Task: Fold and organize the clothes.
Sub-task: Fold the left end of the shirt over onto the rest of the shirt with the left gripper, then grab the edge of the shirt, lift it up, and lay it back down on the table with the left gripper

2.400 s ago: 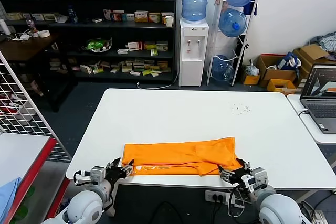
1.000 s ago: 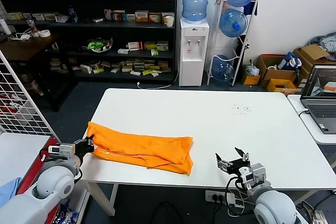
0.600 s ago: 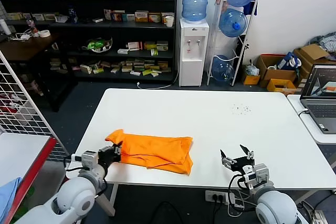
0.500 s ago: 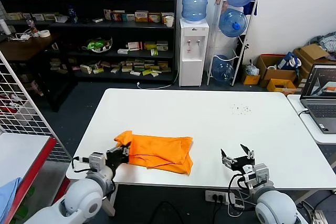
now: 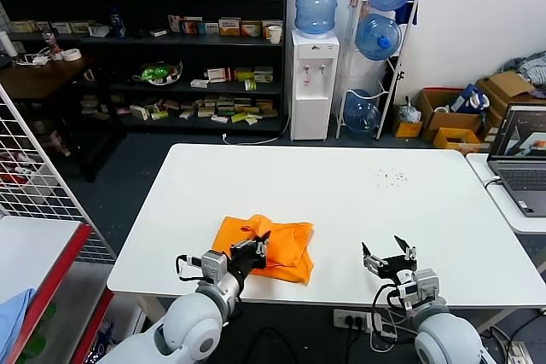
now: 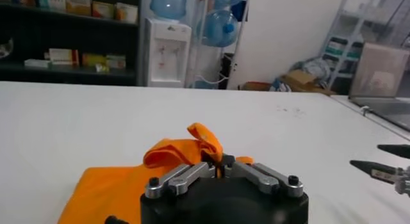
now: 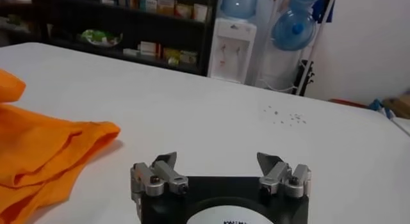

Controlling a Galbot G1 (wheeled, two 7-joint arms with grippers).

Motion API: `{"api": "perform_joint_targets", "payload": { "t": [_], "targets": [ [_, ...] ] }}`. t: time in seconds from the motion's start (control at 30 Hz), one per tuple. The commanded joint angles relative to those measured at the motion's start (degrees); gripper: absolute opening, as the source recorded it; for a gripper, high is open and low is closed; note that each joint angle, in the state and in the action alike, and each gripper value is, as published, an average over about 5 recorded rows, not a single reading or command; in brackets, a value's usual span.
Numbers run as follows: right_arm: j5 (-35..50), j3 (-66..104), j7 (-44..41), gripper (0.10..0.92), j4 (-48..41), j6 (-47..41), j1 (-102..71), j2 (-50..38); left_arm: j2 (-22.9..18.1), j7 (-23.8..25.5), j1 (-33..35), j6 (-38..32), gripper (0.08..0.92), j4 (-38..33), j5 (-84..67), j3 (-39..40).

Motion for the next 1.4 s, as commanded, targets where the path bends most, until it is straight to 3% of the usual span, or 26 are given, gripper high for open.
{"api": "perform_joint_targets", "payload": {
  "t": [0.03, 0.17, 0.37, 0.6, 0.9, 1.03, 1.4],
  "targets": [
    [-0.34, 0.18, 0.06, 0.823, 0.25, 0.19, -0.02, 0.46, -4.82, 2.37, -1.31, -4.26, 0.128, 2.3, 4.36, 5.74],
    [-0.54, -0.12, 0.08, 0.823, 0.38, 0.16, -0.06, 0.6, -6.61, 3.65, -0.94, -10.44, 0.177, 4.61, 6.62, 6.18],
    [-0.91, -0.4, 0.04, 0.823, 0.92, 0.17, -0.27, 1.05, -8.49, 5.63, -0.99, -18.27, 0.344, 5.88, 3.11, 5.39],
    [-1.03, -0.48, -0.04, 0.823, 1.59, 0.2, -0.58, 0.88, -6.56, 5.41, 1.19, -18.97, 0.552, 3.58, 2.23, 3.77],
    [-1.62, -0.88, -2.41, 0.823, 1.37, 0.46, -0.41, 0.14, 5.74, 9.86, 5.05, -9.07, 0.793, 4.03, 7.03, -3.01],
    [-1.66, -1.06, -4.18, 0.823, 0.41, 1.22, 0.08, -0.26, 9.5, 13.29, 4.6, -1.55, 0.821, 4.54, 2.31, -5.85],
    [-1.68, -1.23, -5.64, 0.823, -0.19, 1.79, -0.48, -0.16, 8.88, 19.21, -1.84, 8.2, 0.823, 14.59, -9.94, -11.39]
  ]
}}
